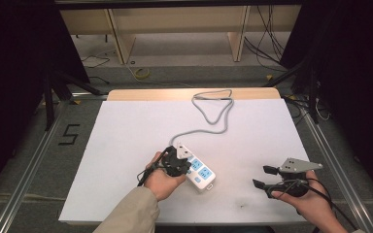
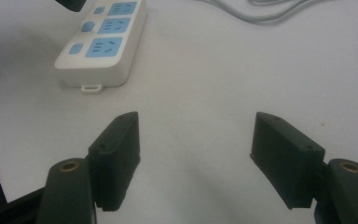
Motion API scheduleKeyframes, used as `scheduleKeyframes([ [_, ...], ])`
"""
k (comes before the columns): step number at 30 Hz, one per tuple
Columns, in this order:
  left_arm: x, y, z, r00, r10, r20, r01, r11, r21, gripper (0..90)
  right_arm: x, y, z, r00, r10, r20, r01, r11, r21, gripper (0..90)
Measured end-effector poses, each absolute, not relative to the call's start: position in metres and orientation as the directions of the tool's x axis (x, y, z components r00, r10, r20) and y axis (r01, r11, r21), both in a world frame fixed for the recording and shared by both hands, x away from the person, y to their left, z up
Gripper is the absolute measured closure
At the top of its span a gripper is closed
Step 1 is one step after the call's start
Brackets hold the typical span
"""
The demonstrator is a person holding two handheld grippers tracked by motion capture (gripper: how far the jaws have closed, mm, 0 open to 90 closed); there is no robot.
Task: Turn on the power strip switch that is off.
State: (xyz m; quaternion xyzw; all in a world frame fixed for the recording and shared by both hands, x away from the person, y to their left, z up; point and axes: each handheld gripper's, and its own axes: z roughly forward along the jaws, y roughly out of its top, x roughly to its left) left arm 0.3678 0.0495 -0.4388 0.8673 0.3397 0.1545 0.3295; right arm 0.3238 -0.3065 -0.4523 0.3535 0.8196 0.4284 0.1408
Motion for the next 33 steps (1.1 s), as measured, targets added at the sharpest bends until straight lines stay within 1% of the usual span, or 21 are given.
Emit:
scheduleKeyframes([
  [33, 0.373, 0.04, -0.4469, 0.727, 0.686, 0.037, 0.514, -0.578, 0.634, 89.6, 0.3236, -0.3066, -0.4528, -0.714, 0.696, 0.075, 0.462, 0.388, 0.798, 32.8],
])
